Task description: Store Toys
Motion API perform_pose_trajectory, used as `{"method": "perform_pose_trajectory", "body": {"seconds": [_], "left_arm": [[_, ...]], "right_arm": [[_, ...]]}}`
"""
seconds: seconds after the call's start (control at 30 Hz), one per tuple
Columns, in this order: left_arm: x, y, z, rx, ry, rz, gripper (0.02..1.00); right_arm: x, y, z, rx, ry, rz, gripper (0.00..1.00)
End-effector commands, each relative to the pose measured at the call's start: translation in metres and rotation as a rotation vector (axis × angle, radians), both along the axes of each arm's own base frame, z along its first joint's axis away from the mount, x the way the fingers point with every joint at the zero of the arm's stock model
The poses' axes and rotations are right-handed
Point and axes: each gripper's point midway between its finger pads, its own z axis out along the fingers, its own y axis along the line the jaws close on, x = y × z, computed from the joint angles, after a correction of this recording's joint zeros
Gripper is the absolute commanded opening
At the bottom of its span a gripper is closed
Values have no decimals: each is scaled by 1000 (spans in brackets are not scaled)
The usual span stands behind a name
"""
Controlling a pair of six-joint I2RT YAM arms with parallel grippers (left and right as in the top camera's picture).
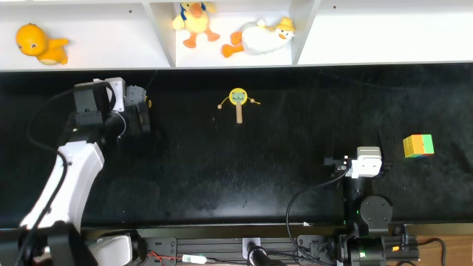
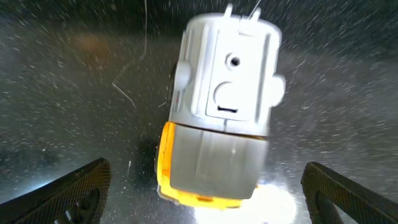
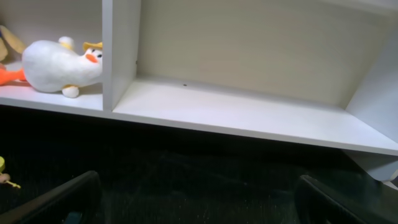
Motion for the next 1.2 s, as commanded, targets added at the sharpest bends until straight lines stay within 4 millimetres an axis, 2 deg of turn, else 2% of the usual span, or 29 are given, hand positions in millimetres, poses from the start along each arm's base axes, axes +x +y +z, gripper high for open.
{"method": "perform_pose_trajectory", "body": {"seconds": [0.03,0.17,0.23,0.3,0.37,0.47,0.57,0.77,1.0,1.1,1.2], "left_arm": [[4,-7,-14,45,20,-75,998],[5,-10,-18,46,25,-89,985],[4,-10,-18,46,29,-89,923],[4,-10,-18,48,28,-92,796],[4,-10,-18,52,27,-98,720],[4,-10,-18,55,27,-101,658],[5,-10,-17,57,24,-99,557],[6,-10,-13,59,9,-99,478],[-7,-6,15,86,-26,-84,483],[-16,-4,34,103,-53,-77,476],[-17,-7,57,93,-130,-85,472]], "right_arm": [[0,0,-4,12,2,0,993],[0,0,-4,12,2,0,996],[0,0,-4,12,2,0,993],[0,0,-4,12,2,0,996],[0,0,-4,12,2,0,993],[0,0,-4,12,2,0,996],[0,0,-4,12,2,0,993],[0,0,-4,12,2,0,993],[0,0,-4,12,2,0,996],[0,0,-4,12,2,0,996],[0,0,-4,12,2,0,993]]}}
